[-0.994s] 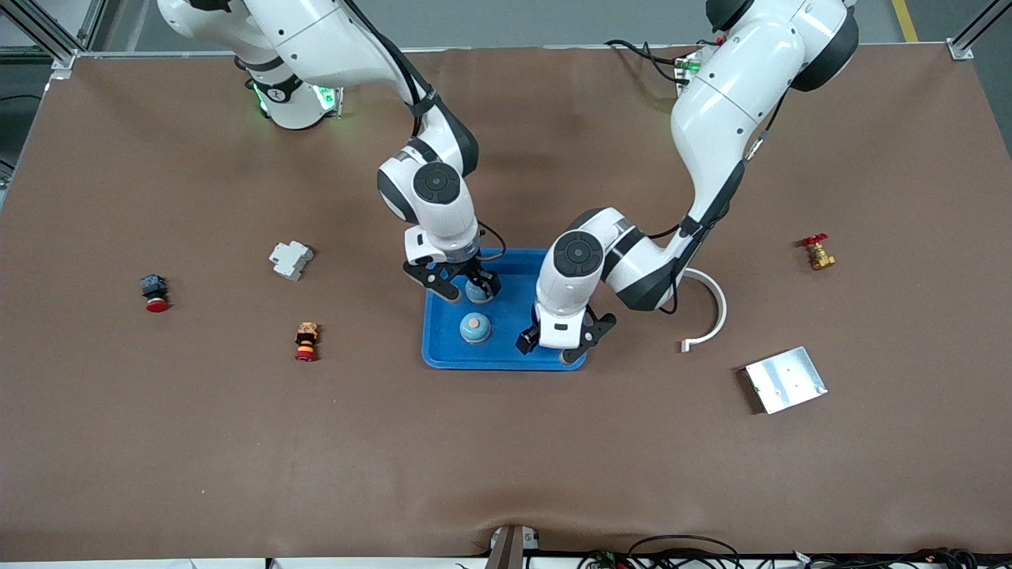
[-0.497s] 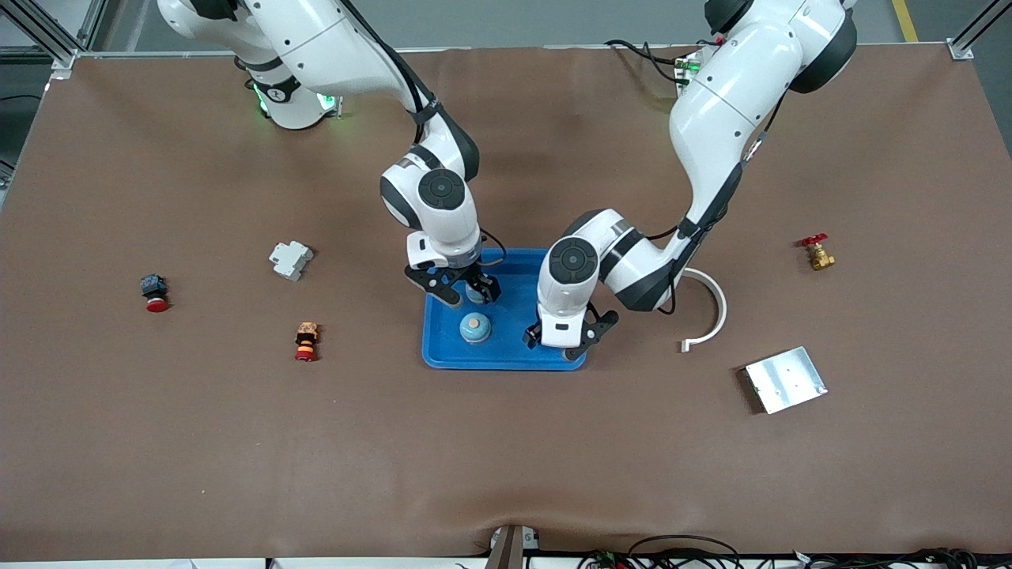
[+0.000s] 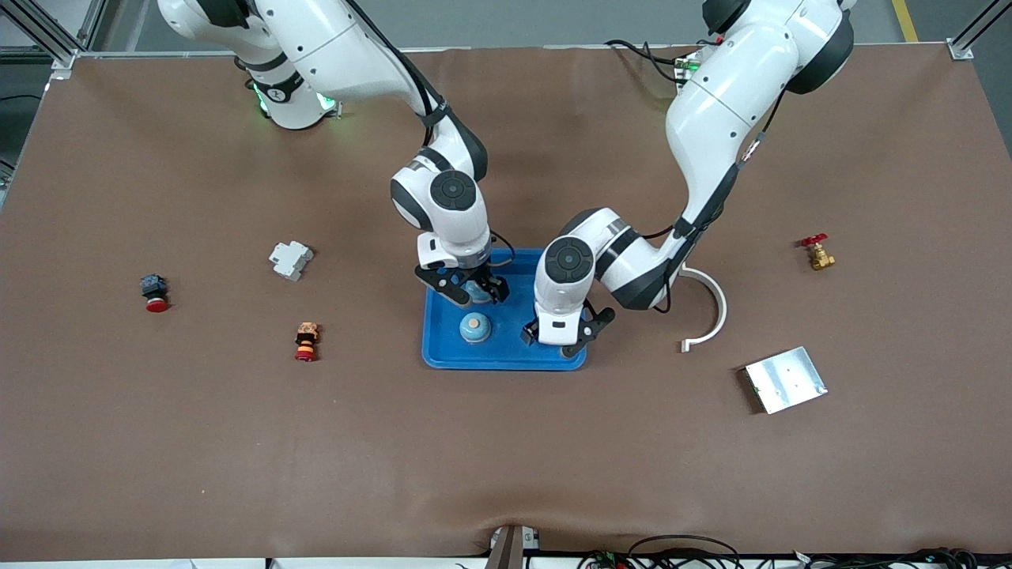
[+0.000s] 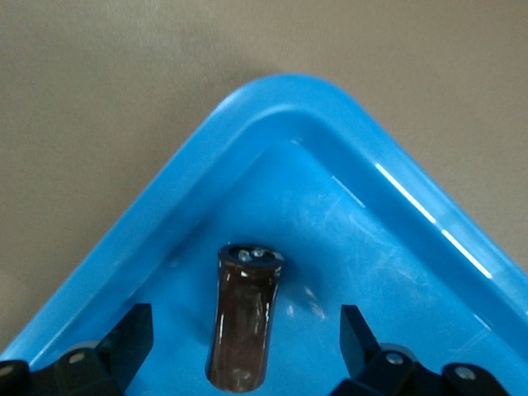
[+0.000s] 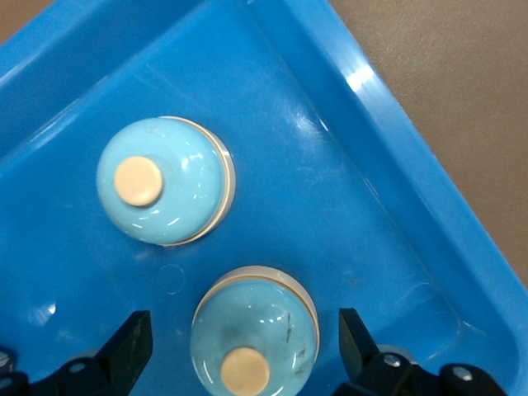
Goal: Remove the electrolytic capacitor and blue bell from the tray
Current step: 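Close the left gripper on the capacitor while the right gripper grasps the bell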
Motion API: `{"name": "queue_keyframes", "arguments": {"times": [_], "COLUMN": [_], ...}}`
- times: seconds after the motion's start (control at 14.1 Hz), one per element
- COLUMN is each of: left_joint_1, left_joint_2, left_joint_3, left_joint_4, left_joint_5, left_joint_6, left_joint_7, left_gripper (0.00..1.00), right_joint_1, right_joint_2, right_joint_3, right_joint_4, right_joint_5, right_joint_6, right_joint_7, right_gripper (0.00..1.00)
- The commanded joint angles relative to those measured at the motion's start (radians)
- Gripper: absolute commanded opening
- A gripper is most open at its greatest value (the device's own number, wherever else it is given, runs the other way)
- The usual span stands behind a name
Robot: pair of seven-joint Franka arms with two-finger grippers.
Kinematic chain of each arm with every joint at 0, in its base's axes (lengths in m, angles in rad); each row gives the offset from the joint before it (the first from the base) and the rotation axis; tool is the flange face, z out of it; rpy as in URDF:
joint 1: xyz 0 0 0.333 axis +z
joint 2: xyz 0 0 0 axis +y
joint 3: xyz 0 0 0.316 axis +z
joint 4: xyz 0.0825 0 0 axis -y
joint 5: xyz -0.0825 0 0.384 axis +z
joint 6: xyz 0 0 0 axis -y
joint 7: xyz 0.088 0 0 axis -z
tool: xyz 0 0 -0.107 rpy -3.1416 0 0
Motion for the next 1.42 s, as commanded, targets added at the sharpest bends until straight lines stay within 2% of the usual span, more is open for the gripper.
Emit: {"name": "queue_keyframes", "arguments": {"times": [0.0,0.07,0.14,0.21,0.28,0.35,0.43,0.5,0.78,0.92,0.99,1.35], "left_joint_1": [-0.011,-0.011,-0.011,-0.011,-0.01,-0.008,-0.008,-0.008,-0.003,-0.005,-0.003,0.003], "left_joint_2": [0.005,0.011,0.013,0.014,0.014,0.014,0.014,0.013,0.01,0.007,0.005,-0.018], "left_joint_3": [0.009,0.009,0.009,0.009,0.009,0.009,0.009,0.009,0.009,0.009,0.009,0.01], "left_joint_4": [0.013,0.013,0.013,0.013,0.013,0.013,0.014,0.014,0.016,0.016,0.016,0.021], "left_joint_5": [-0.014,-0.014,-0.014,-0.012,-0.014,-0.014,-0.014,-0.014,-0.012,-0.008,-0.005,0.003], "left_joint_6": [-0.008,-0.008,-0.008,-0.008,-0.008,-0.008,-0.008,-0.008,-0.008,-0.008,-0.008,-0.01], "left_joint_7": [-0.018,-0.016,-0.016,-0.015,-0.016,-0.016,-0.016,-0.016,-0.013,-0.012,-0.012,-0.013], "left_gripper": [1.0,1.0,1.0,1.0,1.0,0.88,0.69,0.54,0.17,0.04,0.0,0.0], "right_joint_1": [0.015,0.015,0.015,0.013,0.012,0.012,0.013,0.013,0.01,-0.005,-0.011,-0.088], "right_joint_2": [0.016,0.016,0.016,0.016,0.016,0.016,0.016,0.016,0.01,-0.004,-0.012,-0.127], "right_joint_3": [-0.011,-0.011,-0.011,-0.011,-0.01,-0.01,-0.01,-0.01,-0.01,-0.008,-0.007,0.001], "right_joint_4": [0.02,0.02,0.02,0.02,0.02,0.022,0.022,0.022,0.036,0.04,0.042,0.045], "right_joint_5": [-0.031,-0.04,-0.046,-0.048,-0.046,-0.046,-0.046,-0.046,-0.043,-0.041,-0.041,-0.022], "right_joint_6": [0.0,0.0,0.0,-0.002,-0.002,-0.002,-0.002,-0.002,-0.015,-0.023,-0.048,-0.218], "right_joint_7": [0.032,0.032,0.032,0.028,0.026,0.029,0.029,0.029,0.019,0.009,0.0,-0.17], "right_gripper": [1.0,1.0,0.91,0.71,0.57,0.38,0.14,0.0,0.0,0.0,0.0,0.0]}}
